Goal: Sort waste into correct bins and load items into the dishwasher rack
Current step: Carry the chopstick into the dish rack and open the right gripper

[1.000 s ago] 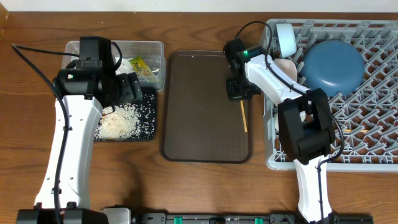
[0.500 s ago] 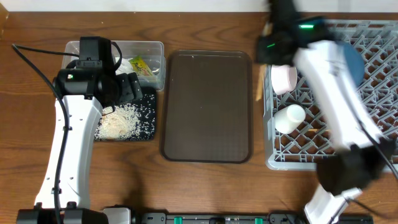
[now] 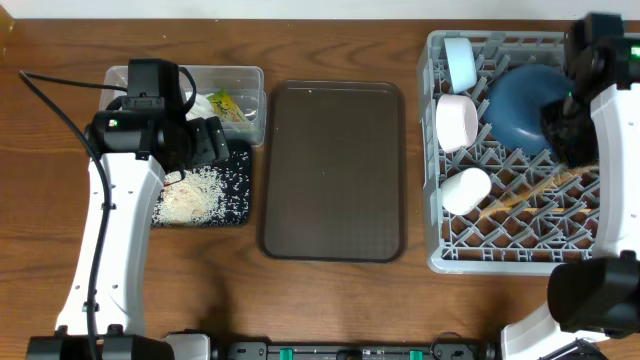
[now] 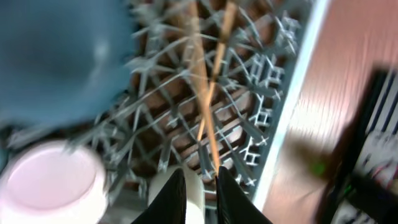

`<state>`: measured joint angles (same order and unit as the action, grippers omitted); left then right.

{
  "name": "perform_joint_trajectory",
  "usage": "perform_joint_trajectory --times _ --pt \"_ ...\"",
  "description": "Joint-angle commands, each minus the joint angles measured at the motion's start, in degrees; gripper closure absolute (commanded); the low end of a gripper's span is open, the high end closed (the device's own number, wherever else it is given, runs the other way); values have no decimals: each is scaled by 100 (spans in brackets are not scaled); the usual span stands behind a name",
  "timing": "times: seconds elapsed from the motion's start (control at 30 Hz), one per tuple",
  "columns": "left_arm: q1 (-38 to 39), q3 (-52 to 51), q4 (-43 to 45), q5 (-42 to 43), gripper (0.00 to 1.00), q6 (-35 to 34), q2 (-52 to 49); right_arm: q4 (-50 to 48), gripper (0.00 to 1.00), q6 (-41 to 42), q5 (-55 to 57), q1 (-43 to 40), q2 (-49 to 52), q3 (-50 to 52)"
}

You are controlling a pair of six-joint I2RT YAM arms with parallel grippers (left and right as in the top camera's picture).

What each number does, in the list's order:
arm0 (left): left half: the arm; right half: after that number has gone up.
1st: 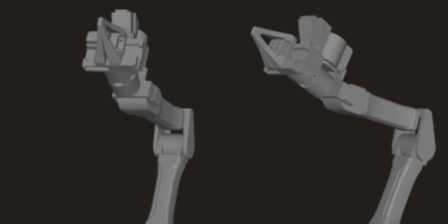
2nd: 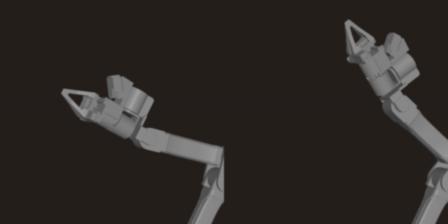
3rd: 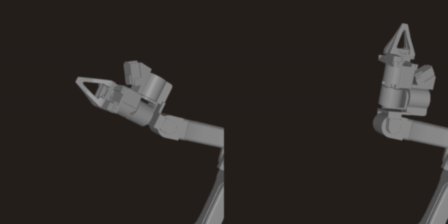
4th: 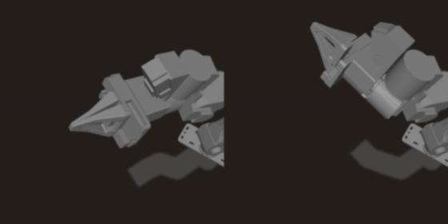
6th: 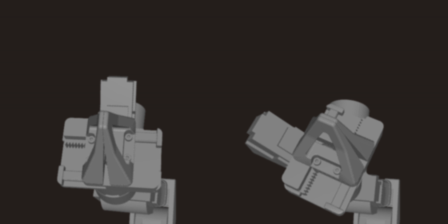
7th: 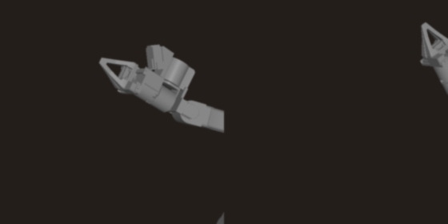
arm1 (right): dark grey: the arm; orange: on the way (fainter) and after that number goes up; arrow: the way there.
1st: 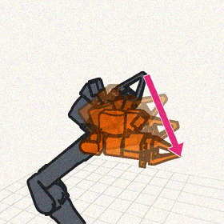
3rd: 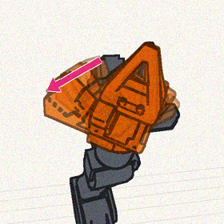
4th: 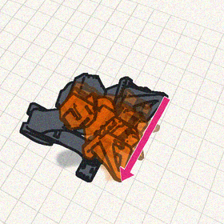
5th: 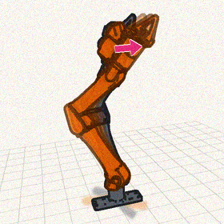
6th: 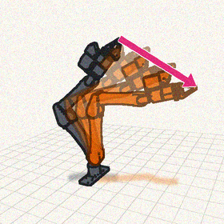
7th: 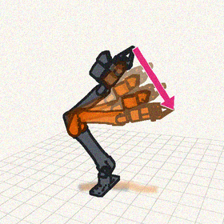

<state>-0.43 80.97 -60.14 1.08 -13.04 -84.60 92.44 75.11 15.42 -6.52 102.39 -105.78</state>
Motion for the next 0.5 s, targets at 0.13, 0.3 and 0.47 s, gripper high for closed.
perform_joint_trajectory --times 0.13,0.3,0.47 --pt "-20 -50 -24 -28 6 74 -39 -776 85 1488 50 -280 85 1333" --pt "-20 -48 -24 -28 6 74 -39 -868 85 1397 111 -293 2 1464" --pt "-20 -50 -24 -28 6 74 -39 -1005 69 356 109 -273 -590 1349"
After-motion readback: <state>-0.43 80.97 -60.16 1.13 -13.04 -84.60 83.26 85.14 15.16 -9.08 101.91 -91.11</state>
